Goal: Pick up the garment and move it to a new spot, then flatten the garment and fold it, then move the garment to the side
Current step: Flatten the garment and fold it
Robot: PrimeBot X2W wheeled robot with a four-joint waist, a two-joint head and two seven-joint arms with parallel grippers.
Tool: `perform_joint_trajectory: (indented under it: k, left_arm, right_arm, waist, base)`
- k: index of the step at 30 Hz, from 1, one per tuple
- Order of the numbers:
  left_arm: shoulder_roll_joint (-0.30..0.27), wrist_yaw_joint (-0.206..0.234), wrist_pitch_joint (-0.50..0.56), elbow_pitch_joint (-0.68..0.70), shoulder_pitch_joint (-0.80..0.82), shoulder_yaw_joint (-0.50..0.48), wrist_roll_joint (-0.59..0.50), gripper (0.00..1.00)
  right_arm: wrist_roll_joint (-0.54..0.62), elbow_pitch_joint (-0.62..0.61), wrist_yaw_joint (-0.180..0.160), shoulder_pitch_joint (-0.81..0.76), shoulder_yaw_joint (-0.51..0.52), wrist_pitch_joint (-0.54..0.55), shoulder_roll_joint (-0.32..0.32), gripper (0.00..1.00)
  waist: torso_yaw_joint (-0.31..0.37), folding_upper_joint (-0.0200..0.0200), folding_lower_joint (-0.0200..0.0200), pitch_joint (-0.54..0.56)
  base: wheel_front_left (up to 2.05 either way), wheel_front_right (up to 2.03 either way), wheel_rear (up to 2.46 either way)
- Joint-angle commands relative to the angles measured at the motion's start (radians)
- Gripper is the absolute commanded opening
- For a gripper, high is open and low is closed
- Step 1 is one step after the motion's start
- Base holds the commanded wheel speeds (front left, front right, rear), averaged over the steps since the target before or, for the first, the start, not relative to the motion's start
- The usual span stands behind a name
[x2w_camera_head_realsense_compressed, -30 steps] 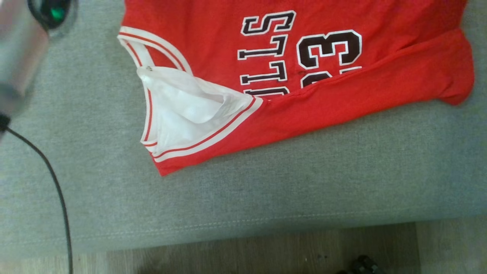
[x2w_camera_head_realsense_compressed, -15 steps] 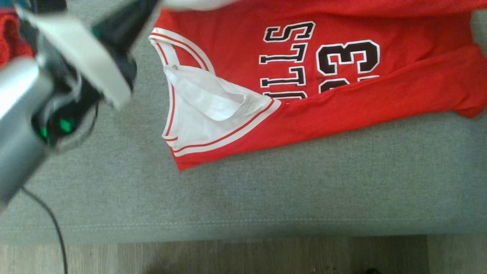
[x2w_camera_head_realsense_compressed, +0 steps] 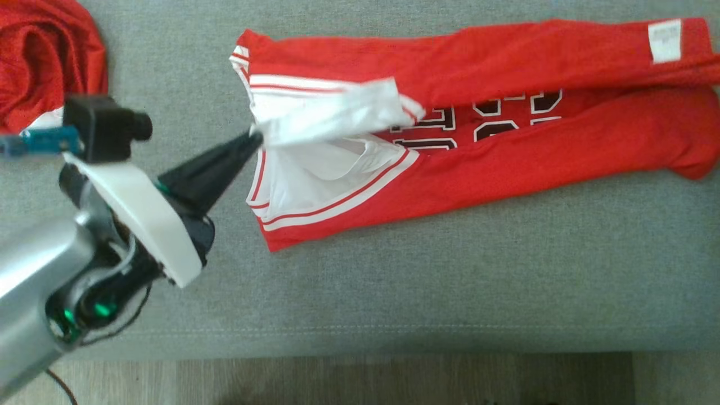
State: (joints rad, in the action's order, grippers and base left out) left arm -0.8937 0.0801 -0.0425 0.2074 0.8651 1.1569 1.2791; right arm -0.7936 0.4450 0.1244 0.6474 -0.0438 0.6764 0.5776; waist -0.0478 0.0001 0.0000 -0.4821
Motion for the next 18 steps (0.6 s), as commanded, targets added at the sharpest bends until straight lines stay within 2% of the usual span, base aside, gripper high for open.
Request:
perform_joint_trajectory:
  k: [1, 4, 5, 6, 7, 8, 13, 17, 18]
  left_arm:
    - [-0.054, 0.009, -0.004, 0.026, 0.005, -0.045, 0.008, 0.00]
    - [-0.048, 0.026, -0.001, 0.029, -0.022, -0.026, 0.009, 0.00]
    - [-0.033, 0.038, -0.011, 0.018, -0.034, -0.017, 0.001, 0.00]
    - [-0.021, 0.047, -0.023, 0.007, -0.041, -0.016, -0.002, 0.09]
    - [-0.010, 0.056, -0.032, -0.006, -0.048, -0.013, -0.007, 0.49]
    - [0.001, 0.063, -0.042, -0.021, -0.054, -0.008, -0.016, 1.00]
    - [0.068, 0.107, -0.149, -0.087, -0.111, -0.019, -0.026, 1.00]
    - [0.123, 0.224, -0.213, -0.141, -0.177, -0.080, -0.102, 1.00]
    - [0.123, 0.224, -0.213, -0.141, -0.177, -0.080, -0.102, 1.00]
  right_arm:
    - [0.008, -0.039, 0.006, -0.026, 0.007, 0.002, 0.020, 0.00]
    - [0.020, -0.037, 0.006, -0.043, 0.011, 0.003, 0.006, 0.00]
    - [0.032, -0.028, 0.006, -0.046, 0.018, -0.007, -0.006, 0.27]
    - [0.039, -0.022, 0.006, -0.047, 0.020, -0.009, -0.015, 0.62]
    - [0.046, -0.016, 0.006, -0.046, 0.027, -0.018, -0.026, 1.00]
    - [0.054, -0.009, 0.006, -0.043, 0.041, -0.035, -0.038, 1.00]
    - [0.082, -0.031, 0.006, -0.064, 0.089, -0.131, -0.080, 1.00]
    - [0.114, -0.093, 0.006, -0.131, 0.153, -0.246, -0.134, 1.00]
    - [0.114, -0.093, 0.006, -0.131, 0.153, -0.246, -0.134, 1.00]
  waist:
    - [0.000, -0.0001, 0.0000, 0.000]
    - [-0.001, -0.0001, 0.0000, 0.000]
    - [-0.001, -0.0001, 0.0000, 0.000]
    - [-0.001, -0.0001, 0.0000, 0.001]
    - [0.000, -0.0001, 0.0000, 0.003]
    - [0.000, -0.0001, 0.0000, 0.007]
    - [0.002, -0.0001, 0.0000, 0.049]
    - [0.004, -0.0001, 0.0000, 0.098]
    - [0.004, -0.0001, 0.0000, 0.098]
  base:
    - [0.00, 0.00, 0.00]
    - [0.00, 0.00, 0.00]
    - [0.00, 0.00, 0.00]
    - [0.00, 0.00, 0.00]
    - [0.00, 0.00, 0.00]
    - [0.00, 0.00, 0.00]
    - [0.00, 0.00, 0.00]
    - [0.00, 0.00, 0.00]
    - [0.00, 0.00, 0.00]
